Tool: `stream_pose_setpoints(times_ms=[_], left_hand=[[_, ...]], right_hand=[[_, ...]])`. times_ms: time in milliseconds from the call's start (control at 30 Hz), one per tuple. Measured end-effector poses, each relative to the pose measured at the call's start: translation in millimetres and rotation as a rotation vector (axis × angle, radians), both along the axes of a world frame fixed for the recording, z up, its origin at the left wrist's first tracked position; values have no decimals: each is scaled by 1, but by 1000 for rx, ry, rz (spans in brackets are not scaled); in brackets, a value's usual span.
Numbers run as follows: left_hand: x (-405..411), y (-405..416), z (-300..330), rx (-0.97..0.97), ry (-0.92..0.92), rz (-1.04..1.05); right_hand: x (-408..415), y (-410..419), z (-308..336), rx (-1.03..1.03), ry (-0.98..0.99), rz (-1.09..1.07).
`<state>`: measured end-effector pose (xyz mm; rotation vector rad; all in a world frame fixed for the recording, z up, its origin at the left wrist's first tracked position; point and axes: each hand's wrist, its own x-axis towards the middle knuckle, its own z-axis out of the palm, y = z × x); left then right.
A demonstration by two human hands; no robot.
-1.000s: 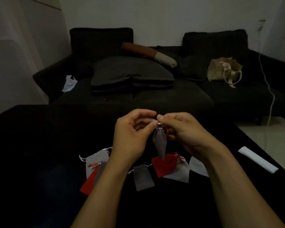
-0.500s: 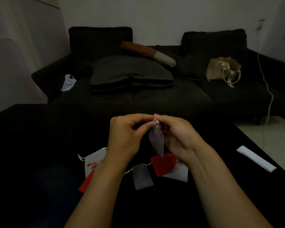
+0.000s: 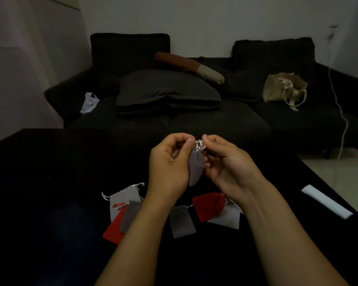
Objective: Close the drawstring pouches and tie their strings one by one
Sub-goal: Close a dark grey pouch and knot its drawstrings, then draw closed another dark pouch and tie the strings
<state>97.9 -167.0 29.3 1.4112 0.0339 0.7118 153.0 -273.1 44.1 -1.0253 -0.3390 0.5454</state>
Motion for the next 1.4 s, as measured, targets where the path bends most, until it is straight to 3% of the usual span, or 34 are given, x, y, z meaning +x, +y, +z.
stream_pose_setpoints(times_ms=[200, 467, 600, 700, 800, 900, 967, 1067, 1133, 1233, 1400], left_hand=[[-1, 0, 2, -68, 3, 31], [3, 3, -2, -154, 40, 186], [2, -4, 2, -244, 9, 249], [2, -2, 0, -181, 27, 237], [5, 10, -5, -71, 95, 147], [5, 15, -13, 2, 162, 18], [5, 11, -17, 42, 188, -37], [8, 17, -22, 90, 304, -76], [14, 33, -30, 288, 470, -22], [15, 52, -47, 772, 752, 73], [15, 50, -73, 1154, 1111, -110]], right_hand=[[0, -2, -1, 5, -40, 9], [0, 6, -6, -225, -437, -282], [-2, 12, -8, -214, -462, -377], [0, 12, -9, -279, -477, -416], [8, 3, -10, -411, -440, -312], [13, -8, -12, -574, -277, -86], [15, -11, -18, -622, -298, 74], [22, -16, -27, -671, -337, 40], [27, -22, -30, -851, -351, 7], [33, -27, -40, -1160, -383, 14], [39, -22, -54, -1221, -307, 4]])
